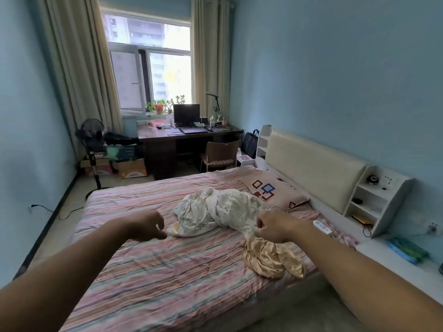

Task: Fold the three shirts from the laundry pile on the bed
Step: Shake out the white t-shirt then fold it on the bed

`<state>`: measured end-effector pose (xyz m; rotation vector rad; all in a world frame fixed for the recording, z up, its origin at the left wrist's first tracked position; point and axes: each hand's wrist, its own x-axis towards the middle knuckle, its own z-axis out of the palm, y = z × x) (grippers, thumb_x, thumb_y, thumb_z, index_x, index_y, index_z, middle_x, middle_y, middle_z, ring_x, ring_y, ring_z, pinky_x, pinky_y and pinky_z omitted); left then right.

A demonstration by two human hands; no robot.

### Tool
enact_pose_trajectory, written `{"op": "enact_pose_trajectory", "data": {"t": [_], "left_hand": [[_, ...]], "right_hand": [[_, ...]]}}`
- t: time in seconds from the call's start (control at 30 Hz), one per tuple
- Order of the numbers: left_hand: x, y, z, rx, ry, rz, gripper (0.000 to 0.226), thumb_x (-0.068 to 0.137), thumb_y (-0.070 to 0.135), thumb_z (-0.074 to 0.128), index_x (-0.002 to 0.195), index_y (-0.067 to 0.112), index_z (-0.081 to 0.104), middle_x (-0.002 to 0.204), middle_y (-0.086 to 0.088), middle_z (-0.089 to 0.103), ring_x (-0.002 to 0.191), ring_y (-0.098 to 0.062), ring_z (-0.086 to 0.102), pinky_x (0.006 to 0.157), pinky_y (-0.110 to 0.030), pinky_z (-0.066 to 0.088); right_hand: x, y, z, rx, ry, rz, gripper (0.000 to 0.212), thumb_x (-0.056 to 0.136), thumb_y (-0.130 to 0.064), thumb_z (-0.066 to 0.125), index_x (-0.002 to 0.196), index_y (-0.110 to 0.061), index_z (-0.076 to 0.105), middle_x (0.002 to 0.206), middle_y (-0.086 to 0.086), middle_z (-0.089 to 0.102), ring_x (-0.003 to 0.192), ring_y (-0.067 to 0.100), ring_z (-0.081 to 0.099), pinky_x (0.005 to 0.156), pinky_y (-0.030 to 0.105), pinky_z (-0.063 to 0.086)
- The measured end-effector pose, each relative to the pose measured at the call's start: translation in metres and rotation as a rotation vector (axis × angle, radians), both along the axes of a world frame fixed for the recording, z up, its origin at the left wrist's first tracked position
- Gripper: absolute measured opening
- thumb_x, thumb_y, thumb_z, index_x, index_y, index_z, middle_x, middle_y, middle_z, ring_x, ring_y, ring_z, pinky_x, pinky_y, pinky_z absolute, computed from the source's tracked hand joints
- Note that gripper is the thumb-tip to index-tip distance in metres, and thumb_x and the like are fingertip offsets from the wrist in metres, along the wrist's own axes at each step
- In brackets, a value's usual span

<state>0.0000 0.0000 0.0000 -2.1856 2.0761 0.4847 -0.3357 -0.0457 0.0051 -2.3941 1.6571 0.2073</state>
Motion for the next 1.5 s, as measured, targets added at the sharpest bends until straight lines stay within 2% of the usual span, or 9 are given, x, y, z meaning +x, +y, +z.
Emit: {"op": "enact_pose_trajectory", "data": {"t": [0.2, 0.4, 0.63, 0.8, 1.13, 1.33, 1.43, 1.5], "left_hand": [[-0.007, -0.094, -0.024, 0.014, 0.05, 0.118, 0.041, 0.089, 0.039, 0.061, 0.123, 0.017, 0.06, 0.129, -0.003, 0.057, 0.114, -0.018, 0.053, 0.098, -0.032, 0.045], [-0.017, -0.168, -0.035, 0.003, 0.094, 0.215, 0.038, 0.089, 0.038, 0.061, 0.121, 0.018, 0.06, 0.126, -0.003, 0.056, 0.103, -0.013, 0.052, 0.082, -0.024, 0.042], [0.007, -0.253, -0.032, -0.004, 0.089, 0.289, 0.038, 0.09, 0.038, 0.061, 0.123, 0.018, 0.059, 0.128, -0.003, 0.056, 0.102, -0.013, 0.05, 0.085, -0.024, 0.041], [0.035, -0.314, -0.037, -0.018, 0.093, 0.29, 0.041, 0.09, 0.038, 0.062, 0.124, 0.015, 0.06, 0.128, -0.005, 0.058, 0.11, -0.019, 0.054, 0.091, -0.029, 0.044], [0.078, -0.41, -0.057, -0.032, 0.093, 0.286, 0.045, 0.09, 0.039, 0.061, 0.129, 0.018, 0.056, 0.134, -0.005, 0.056, 0.117, -0.022, 0.053, 0.096, -0.031, 0.044], [0.076, -0.456, -0.06, -0.011, 0.118, 0.319, 0.043, 0.09, 0.038, 0.061, 0.127, 0.016, 0.057, 0.134, -0.006, 0.056, 0.116, -0.022, 0.054, 0.097, -0.033, 0.045], [0.065, -0.476, -0.069, -0.02, 0.121, 0.342, 0.041, 0.09, 0.038, 0.061, 0.125, 0.016, 0.058, 0.131, -0.005, 0.057, 0.113, -0.021, 0.054, 0.094, -0.031, 0.046], [0.056, -0.488, -0.076, -0.025, 0.125, 0.367, 0.042, 0.089, 0.038, 0.062, 0.125, 0.016, 0.059, 0.131, -0.005, 0.057, 0.112, -0.02, 0.055, 0.092, -0.03, 0.046]], "right_hand": [[0.004, -0.125, -0.015, -0.065, -0.1, 0.092, 0.018, 0.086, -0.038, 0.057, 0.094, -0.022, 0.06, 0.096, -0.001, 0.064, 0.089, 0.02, 0.06, 0.079, 0.036, 0.052], [0.01, -0.24, -0.016, -0.035, -0.083, 0.199, 0.024, 0.085, -0.039, 0.059, 0.1, -0.02, 0.062, 0.101, 0.002, 0.064, 0.091, 0.02, 0.061, 0.084, 0.039, 0.055], [0.046, -0.338, -0.026, -0.019, -0.06, 0.277, 0.027, 0.086, -0.038, 0.056, 0.104, -0.018, 0.06, 0.105, 0.004, 0.064, 0.093, 0.023, 0.061, 0.08, 0.038, 0.053], [0.082, -0.391, -0.04, 0.001, -0.068, 0.241, 0.03, 0.088, -0.04, 0.055, 0.105, -0.016, 0.06, 0.107, 0.005, 0.064, 0.094, 0.025, 0.062, 0.082, 0.04, 0.053], [0.14, -0.475, -0.063, 0.074, -0.048, 0.241, 0.026, 0.087, -0.039, 0.054, 0.1, -0.016, 0.059, 0.102, 0.006, 0.063, 0.091, 0.027, 0.062, 0.075, 0.038, 0.051], [0.151, -0.522, -0.067, 0.067, -0.053, 0.275, 0.031, 0.089, -0.039, 0.055, 0.103, -0.012, 0.062, 0.107, 0.008, 0.063, 0.094, 0.029, 0.063, 0.075, 0.039, 0.051], [0.147, -0.548, -0.069, 0.079, -0.064, 0.3, 0.034, 0.09, -0.039, 0.055, 0.105, -0.01, 0.063, 0.107, 0.011, 0.065, 0.096, 0.032, 0.063, 0.072, 0.039, 0.048], [0.143, -0.567, -0.071, 0.088, -0.061, 0.322, 0.035, 0.09, -0.038, 0.055, 0.106, -0.008, 0.063, 0.106, 0.012, 0.066, 0.095, 0.031, 0.064, 0.075, 0.04, 0.051]]}}
